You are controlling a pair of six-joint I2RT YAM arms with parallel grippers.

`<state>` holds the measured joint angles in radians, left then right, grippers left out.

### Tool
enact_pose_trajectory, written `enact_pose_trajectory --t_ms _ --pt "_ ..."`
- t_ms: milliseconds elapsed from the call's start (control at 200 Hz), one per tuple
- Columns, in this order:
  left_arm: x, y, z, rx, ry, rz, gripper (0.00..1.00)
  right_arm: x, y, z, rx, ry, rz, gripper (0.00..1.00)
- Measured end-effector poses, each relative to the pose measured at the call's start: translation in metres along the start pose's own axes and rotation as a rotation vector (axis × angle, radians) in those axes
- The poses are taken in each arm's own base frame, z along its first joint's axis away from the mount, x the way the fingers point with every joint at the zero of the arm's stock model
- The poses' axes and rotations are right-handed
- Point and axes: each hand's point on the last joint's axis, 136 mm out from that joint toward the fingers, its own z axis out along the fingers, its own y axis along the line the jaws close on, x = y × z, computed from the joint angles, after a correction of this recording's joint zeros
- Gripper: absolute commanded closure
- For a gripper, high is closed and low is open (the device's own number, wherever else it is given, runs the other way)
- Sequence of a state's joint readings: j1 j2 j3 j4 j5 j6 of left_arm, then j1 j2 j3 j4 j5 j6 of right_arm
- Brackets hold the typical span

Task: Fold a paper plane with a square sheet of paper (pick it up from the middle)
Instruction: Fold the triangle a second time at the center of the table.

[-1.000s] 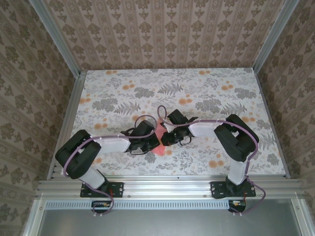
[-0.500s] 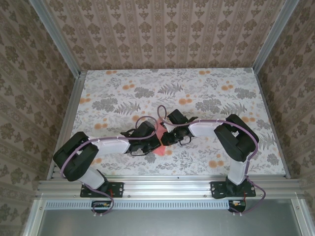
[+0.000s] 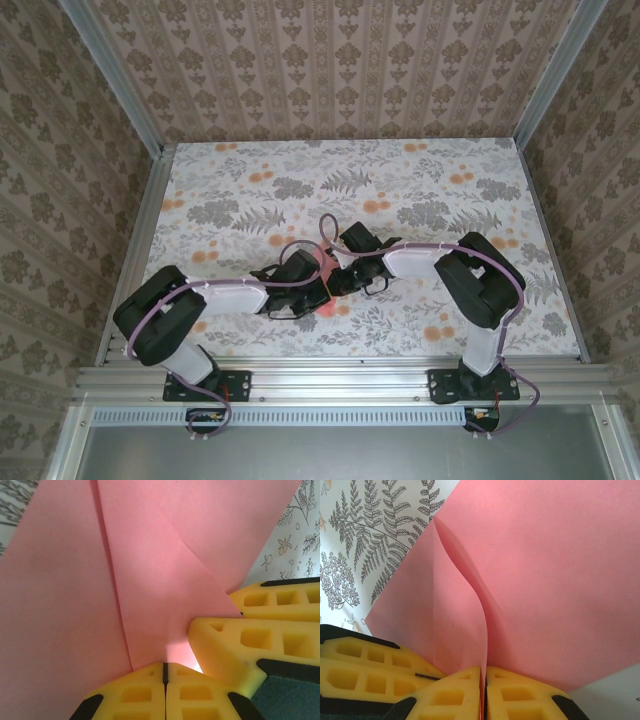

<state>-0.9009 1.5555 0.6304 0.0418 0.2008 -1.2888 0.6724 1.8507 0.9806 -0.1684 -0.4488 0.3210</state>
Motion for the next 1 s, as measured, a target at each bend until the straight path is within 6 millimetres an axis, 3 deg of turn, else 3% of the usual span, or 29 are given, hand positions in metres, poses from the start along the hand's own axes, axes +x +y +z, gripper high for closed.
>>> enact_pose_trajectory --t_ms 465,1000 --pt "0.013 -0.007 -0.005 -0.006 0.001 0.041 0.92 0.000 0.000 0.000 0.000 0.000 0.000 0.88" --pt "0.011 -0.010 0.004 0.005 -0.045 0.016 0.92 -0.002 -0.006 -0.001 0.018 -0.008 0.001 0.88"
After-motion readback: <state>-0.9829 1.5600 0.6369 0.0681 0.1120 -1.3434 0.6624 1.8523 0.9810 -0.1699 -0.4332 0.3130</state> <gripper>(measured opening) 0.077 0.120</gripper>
